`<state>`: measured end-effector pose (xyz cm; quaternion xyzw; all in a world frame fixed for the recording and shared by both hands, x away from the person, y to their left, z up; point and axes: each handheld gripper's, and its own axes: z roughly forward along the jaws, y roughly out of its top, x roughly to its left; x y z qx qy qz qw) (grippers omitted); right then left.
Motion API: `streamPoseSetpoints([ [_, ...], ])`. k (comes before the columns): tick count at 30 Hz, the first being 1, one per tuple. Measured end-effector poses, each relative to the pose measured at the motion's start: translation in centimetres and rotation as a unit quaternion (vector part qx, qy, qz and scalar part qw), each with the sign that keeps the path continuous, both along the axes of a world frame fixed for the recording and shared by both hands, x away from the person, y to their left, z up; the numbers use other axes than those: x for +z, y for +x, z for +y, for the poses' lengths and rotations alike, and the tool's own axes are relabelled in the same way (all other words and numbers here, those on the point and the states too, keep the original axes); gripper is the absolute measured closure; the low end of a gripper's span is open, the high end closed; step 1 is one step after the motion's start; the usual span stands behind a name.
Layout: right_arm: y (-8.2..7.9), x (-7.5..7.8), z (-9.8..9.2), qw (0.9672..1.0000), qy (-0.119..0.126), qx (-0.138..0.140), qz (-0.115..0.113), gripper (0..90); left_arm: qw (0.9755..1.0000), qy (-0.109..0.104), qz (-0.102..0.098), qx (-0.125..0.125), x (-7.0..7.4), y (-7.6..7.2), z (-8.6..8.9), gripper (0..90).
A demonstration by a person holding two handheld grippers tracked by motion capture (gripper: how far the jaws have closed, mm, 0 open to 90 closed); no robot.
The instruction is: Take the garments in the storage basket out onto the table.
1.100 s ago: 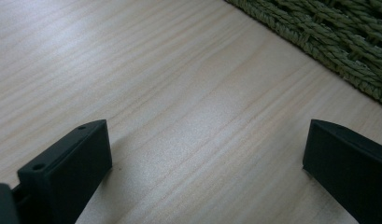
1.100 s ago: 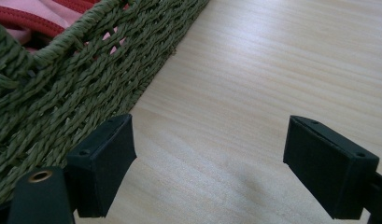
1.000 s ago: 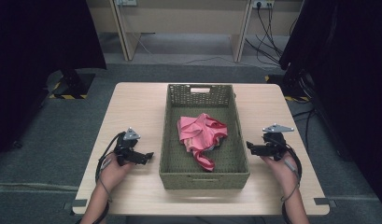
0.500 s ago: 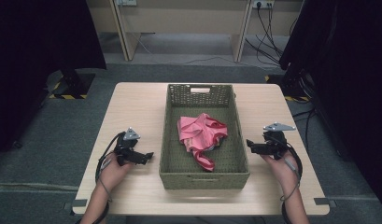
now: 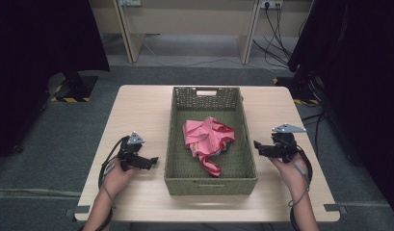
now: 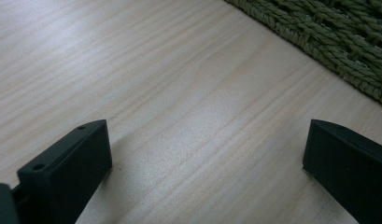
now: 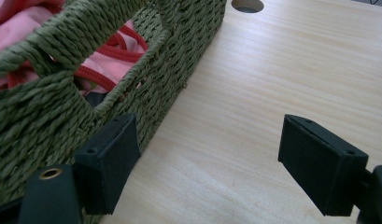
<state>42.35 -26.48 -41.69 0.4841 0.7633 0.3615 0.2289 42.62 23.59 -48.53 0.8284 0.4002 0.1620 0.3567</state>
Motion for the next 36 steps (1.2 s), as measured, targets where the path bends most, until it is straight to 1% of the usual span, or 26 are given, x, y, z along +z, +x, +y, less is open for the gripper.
streamPoseSetpoints([
  [7,-0.2,0.4,0.0,0.9999,0.011,-0.003,-0.013,20.5,1.0,0.0,0.0,0.0,0.0,0.0,0.0,0.4],
  [12,-0.3,0.8,0.3,0.9998,0.013,-0.002,-0.018,20.4,1.0,0.0,0.0,0.0,0.0,0.0,0.0,0.4],
  [19,-0.6,1.7,0.7,0.9992,0.029,-0.003,-0.029,20.1,1.0,0.0,0.0,0.0,0.0,0.0,0.0,0.4],
  [22,-0.8,2.1,1.0,0.9989,0.03,-0.002,-0.037,19.9,1.0,0.0,0.0,0.0,0.0,0.0,0.0,0.4],
  [25,-0.9,2.4,1.2,0.9987,0.031,0.0,-0.04,19.8,1.0,0.0,0.0,0.0,0.0,0.0,0.0,0.4],
  [32,-1.0,3.0,1.7,0.9987,0.032,-0.001,-0.04,20.0,1.0,0.0,0.0,0.0,0.0,0.0,0.0,0.4],
  [36,-1.1,3.4,2.0,0.9984,0.035,0.002,-0.045,20.0,1.0,0.0,0.0,0.001,0.0,0.0,0.0,0.4],
])
